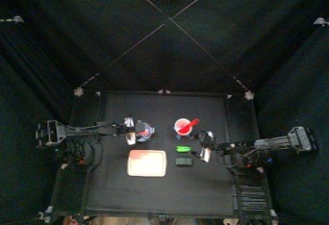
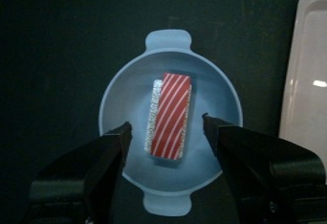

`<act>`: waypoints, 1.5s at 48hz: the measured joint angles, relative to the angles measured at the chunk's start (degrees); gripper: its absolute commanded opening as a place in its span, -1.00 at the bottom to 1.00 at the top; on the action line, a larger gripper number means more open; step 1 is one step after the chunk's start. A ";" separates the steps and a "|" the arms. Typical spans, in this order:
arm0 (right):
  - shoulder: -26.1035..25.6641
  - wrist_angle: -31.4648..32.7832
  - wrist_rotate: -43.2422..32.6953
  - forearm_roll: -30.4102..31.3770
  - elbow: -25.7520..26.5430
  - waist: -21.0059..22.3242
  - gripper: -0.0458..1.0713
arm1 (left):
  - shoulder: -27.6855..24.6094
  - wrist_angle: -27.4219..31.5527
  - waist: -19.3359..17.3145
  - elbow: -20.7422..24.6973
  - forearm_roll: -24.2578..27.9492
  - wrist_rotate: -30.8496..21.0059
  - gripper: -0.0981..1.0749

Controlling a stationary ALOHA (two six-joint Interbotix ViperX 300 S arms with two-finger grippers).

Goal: Grab salmon sushi

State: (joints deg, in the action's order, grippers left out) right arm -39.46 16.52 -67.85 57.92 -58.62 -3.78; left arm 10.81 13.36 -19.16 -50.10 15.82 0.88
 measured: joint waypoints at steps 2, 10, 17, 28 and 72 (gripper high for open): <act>-1.58 -0.35 0.00 -0.26 -0.79 0.00 0.93 | -0.26 0.09 0.00 0.09 0.88 0.00 0.78; -3.16 -1.93 0.00 -1.93 -2.55 -0.09 0.93 | -0.97 0.09 -0.18 0.09 2.20 0.00 0.78; -3.16 -2.29 0.00 -2.20 -2.72 0.00 0.93 | -2.64 0.09 -0.26 0.35 2.29 0.09 0.78; -3.34 -2.37 0.09 -2.29 -3.08 0.00 0.93 | -6.86 0.09 -0.44 1.14 2.20 0.00 0.77; -3.08 -2.55 0.00 -2.46 -3.34 0.18 0.93 | -10.72 0.62 -0.44 5.36 1.76 0.09 0.30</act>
State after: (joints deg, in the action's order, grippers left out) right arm -42.54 13.97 -67.85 55.46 -61.96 -3.60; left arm 0.09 13.97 -19.60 -44.74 17.58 0.97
